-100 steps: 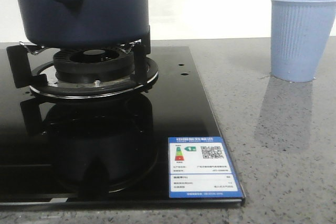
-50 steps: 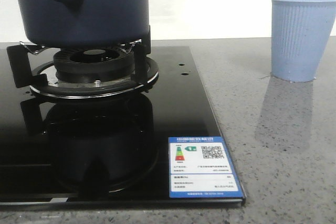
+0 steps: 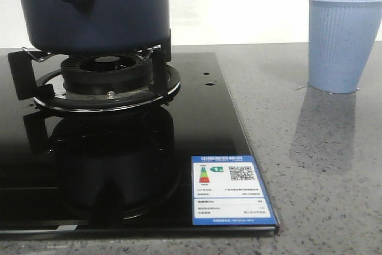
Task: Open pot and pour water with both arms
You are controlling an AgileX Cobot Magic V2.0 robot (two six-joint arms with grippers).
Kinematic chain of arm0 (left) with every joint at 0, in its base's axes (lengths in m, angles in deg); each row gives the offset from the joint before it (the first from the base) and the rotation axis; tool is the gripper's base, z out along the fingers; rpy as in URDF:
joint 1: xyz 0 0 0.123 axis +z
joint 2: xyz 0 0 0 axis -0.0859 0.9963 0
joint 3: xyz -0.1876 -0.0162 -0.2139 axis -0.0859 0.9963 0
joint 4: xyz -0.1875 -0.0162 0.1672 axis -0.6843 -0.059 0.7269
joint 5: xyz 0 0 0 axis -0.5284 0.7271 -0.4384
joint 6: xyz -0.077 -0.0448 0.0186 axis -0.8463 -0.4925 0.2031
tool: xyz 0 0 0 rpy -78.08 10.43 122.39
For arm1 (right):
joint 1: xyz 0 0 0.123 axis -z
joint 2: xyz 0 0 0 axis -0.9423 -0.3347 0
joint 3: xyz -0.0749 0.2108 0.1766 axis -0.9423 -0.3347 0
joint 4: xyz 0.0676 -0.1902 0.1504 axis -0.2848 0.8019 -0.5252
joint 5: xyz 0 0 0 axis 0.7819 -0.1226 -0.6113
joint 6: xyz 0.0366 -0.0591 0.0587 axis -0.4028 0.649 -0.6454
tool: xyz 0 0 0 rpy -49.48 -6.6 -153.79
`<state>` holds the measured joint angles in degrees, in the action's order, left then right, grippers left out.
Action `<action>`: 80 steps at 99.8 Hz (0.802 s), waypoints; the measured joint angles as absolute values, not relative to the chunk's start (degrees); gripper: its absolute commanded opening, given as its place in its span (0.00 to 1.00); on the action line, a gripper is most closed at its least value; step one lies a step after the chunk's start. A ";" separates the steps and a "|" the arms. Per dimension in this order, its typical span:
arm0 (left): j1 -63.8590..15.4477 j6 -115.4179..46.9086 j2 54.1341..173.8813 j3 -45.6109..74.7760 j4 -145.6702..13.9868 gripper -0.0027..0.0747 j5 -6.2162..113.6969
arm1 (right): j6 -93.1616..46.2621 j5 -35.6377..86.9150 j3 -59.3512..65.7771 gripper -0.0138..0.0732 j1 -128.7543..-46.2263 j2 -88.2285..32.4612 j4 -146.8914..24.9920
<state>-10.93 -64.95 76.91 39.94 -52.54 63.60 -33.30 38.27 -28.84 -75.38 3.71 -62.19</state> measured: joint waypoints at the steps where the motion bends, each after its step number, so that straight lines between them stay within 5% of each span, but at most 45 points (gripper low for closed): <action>1: -10.98 -64.95 76.91 39.94 -52.54 0.01 63.60 | -33.30 38.27 -28.84 0.09 -75.38 3.71 -62.19; 80: -12.43 -64.95 77.00 39.94 -54.66 0.01 64.04 | -33.07 39.30 -28.74 0.09 -75.49 3.59 -62.10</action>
